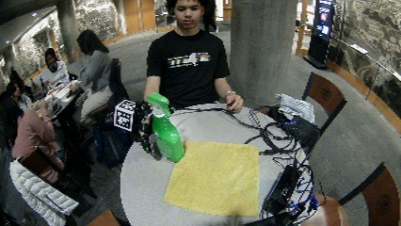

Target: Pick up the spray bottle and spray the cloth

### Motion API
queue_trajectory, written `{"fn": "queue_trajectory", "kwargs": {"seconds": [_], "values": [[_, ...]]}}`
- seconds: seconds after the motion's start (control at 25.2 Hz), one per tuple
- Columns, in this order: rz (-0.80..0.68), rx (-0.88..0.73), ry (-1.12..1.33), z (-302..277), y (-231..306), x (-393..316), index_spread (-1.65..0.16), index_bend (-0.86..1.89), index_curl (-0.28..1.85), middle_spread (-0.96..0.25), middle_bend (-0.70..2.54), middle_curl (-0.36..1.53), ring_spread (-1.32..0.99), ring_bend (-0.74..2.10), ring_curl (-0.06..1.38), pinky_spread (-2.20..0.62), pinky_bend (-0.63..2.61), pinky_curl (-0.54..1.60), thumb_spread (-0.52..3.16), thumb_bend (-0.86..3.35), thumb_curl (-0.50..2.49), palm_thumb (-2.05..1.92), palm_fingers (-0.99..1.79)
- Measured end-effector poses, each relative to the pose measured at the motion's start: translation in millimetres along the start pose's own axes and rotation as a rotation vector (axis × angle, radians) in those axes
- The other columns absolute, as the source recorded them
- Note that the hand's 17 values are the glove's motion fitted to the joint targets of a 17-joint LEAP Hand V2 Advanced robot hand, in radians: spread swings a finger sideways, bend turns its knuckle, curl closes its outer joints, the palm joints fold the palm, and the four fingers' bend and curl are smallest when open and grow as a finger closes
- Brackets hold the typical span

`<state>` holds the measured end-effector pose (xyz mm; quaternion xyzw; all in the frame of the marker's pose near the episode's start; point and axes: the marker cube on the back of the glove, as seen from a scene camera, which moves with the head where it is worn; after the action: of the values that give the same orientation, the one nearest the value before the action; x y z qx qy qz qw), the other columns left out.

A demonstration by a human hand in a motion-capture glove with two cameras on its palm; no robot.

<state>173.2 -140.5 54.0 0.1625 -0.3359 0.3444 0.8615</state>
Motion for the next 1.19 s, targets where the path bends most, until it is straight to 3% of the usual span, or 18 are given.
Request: {"fn": "queue_trajectory", "kwargs": {"seconds": [0.44,0.6,0.72,0.95,1.19], "values": [[-0.006,-0.012,-0.032,12.5,-8.6,-1.3,-0.36,0.08,0.18,0.09,0.2,0.36,0.1,0.41,0.34,0.33,0.72,0.39,0.82,-0.03,0.38,0.71,0.31],[-0.021,0.012,-0.018,13.9,-10.2,-4.0,-0.35,0.04,0.15,0.05,0.33,0.4,0.06,0.55,0.36,0.3,0.68,0.36,0.79,0.0,0.39,0.79,0.63],[-0.035,0.05,-0.006,14.9,-11.0,-6.0,-0.32,0.22,0.21,0.02,0.33,0.4,0.03,0.53,0.34,0.27,0.58,0.33,0.79,0.06,0.43,0.93,0.82],[-0.063,0.076,0.035,11.9,-11.7,-13.3,-0.28,0.18,0.27,-0.01,0.31,0.41,0.0,0.53,0.37,0.21,0.51,0.33,0.77,0.04,0.46,0.98,0.91],[-0.061,-0.022,0.212,-2.2,-18.9,-38.0,-0.26,0.14,0.28,-0.01,0.3,0.41,-0.01,0.5,0.37,0.17,0.47,0.33,0.75,0.01,0.49,1.0,0.97]]}}
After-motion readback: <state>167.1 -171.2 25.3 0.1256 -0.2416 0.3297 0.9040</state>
